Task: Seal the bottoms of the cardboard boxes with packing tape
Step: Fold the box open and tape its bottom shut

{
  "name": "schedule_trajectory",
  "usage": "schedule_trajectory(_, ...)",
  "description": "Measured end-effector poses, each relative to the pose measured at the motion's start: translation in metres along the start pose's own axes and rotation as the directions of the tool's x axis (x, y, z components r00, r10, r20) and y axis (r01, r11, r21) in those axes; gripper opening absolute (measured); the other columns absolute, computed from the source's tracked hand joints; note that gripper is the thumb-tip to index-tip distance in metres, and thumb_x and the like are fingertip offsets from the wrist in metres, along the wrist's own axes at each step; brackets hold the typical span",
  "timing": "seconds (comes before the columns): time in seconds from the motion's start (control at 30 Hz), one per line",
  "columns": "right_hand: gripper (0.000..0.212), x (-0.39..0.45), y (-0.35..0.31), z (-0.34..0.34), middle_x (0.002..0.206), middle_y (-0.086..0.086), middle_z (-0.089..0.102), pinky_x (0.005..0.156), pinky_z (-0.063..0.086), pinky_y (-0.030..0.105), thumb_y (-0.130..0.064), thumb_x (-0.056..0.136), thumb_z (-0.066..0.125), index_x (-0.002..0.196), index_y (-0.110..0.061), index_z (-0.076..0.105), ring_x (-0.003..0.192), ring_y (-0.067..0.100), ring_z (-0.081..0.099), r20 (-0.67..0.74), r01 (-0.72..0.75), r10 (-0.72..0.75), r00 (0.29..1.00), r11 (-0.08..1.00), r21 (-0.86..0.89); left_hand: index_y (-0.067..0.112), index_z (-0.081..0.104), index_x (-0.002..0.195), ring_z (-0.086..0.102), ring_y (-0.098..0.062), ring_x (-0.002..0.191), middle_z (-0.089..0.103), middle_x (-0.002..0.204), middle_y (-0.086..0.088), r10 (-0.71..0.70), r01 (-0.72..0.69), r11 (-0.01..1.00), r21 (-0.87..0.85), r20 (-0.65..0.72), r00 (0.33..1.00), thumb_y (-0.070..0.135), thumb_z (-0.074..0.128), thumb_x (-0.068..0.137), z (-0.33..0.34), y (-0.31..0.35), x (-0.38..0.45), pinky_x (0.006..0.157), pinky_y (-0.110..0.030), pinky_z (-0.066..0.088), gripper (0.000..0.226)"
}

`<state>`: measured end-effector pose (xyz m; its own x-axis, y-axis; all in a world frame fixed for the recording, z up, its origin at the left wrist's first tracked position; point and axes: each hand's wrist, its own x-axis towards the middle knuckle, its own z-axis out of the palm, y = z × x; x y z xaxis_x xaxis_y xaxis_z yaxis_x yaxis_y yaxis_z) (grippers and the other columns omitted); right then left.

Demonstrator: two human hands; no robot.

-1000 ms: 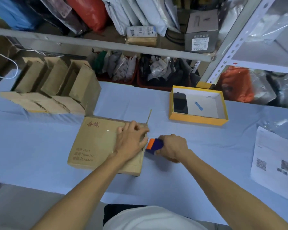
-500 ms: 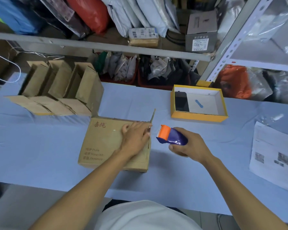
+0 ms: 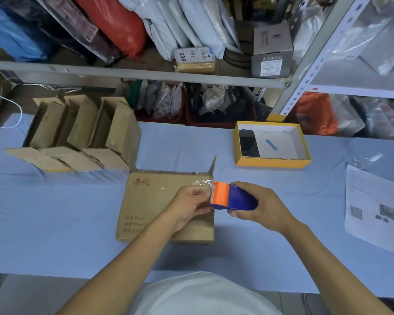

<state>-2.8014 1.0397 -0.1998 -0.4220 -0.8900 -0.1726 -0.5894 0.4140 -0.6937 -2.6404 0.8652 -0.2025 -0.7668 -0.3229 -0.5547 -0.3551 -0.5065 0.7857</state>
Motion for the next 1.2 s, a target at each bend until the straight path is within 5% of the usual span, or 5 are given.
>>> schedule_trajectory(0.4, 0.074, 0.009, 0.015, -0.005, 0.113, -0.028, 0.057, 0.078, 0.052, 0.022, -0.065, 0.066, 0.074, 0.125, -0.061, 0.03, 0.098, 0.012, 0.06, 0.087, 0.008, 0.006, 0.996, 0.987, -0.163, 0.011, 0.074, 0.064, 0.065, -0.012, 0.049, 0.07, 0.057, -0.004, 0.142, 0.065, 0.913, 0.402, -0.464, 0.875, 0.01, 0.078, 0.079, -0.017, 0.002, -0.001, 0.06, -0.029, 0.055, 0.016)
schedule_trajectory(0.8, 0.072, 0.014, 0.045, -0.016, 0.119, -0.016, 0.064, 0.078, 0.05, 0.021, -0.054, 0.071, 0.079, 0.134, -0.043, 0.047, 0.096, 0.01, 0.059, 0.15, -0.022, 0.054, 0.987, 0.978, -0.209, 0.009, 0.068, 0.057, 0.063, -0.01, 0.045, 0.067, 0.05, 0.0, 0.18, 0.2, 0.78, 0.593, -0.519, 0.836, 0.009, 0.072, 0.075, -0.037, -0.003, -0.004, 0.051, -0.02, 0.053, 0.019)
schedule_trajectory(1.07, 0.073, 0.018, 0.046, -0.011, 0.114, -0.012, 0.065, 0.08, 0.054, 0.032, -0.065, 0.069, 0.07, 0.132, -0.048, 0.038, 0.097, 0.014, 0.059, 0.194, -0.002, 0.069, 0.979, 0.945, -0.327, 0.019, 0.048, 0.065, 0.046, -0.02, 0.061, 0.045, 0.061, 0.004, 0.284, 0.519, 0.144, 0.843, -0.537, 0.794, 0.059, 0.076, 0.067, -0.029, 0.014, 0.006, 0.05, -0.026, 0.029, 0.049)
schedule_trajectory(1.13, 0.074, 0.019, 0.046, -0.007, 0.117, -0.013, 0.064, 0.077, 0.051, 0.025, -0.065, 0.071, 0.071, 0.136, -0.045, 0.04, 0.097, 0.012, 0.058, 0.19, -0.012, 0.079, 0.979, 0.943, -0.333, 0.022, 0.056, 0.076, 0.049, -0.02, 0.066, 0.057, 0.071, 0.004, 0.34, 0.421, 0.116, 0.899, -0.435, 0.834, 0.043, 0.075, 0.073, -0.024, 0.013, 0.01, 0.055, -0.026, 0.033, 0.028)
schedule_trajectory(1.2, 0.075, 0.02, 0.046, -0.004, 0.116, -0.013, 0.063, 0.071, 0.044, 0.018, -0.066, 0.072, 0.07, 0.137, -0.045, 0.04, 0.093, 0.009, 0.055, 0.188, -0.011, 0.079, 0.979, 0.941, -0.338, 0.026, 0.056, 0.078, 0.055, -0.015, 0.072, 0.061, 0.078, 0.009, 0.361, 0.106, 0.308, 0.945, -0.219, 0.906, 0.02, 0.071, 0.073, -0.016, 0.003, 0.012, 0.059, -0.023, 0.037, 0.017)
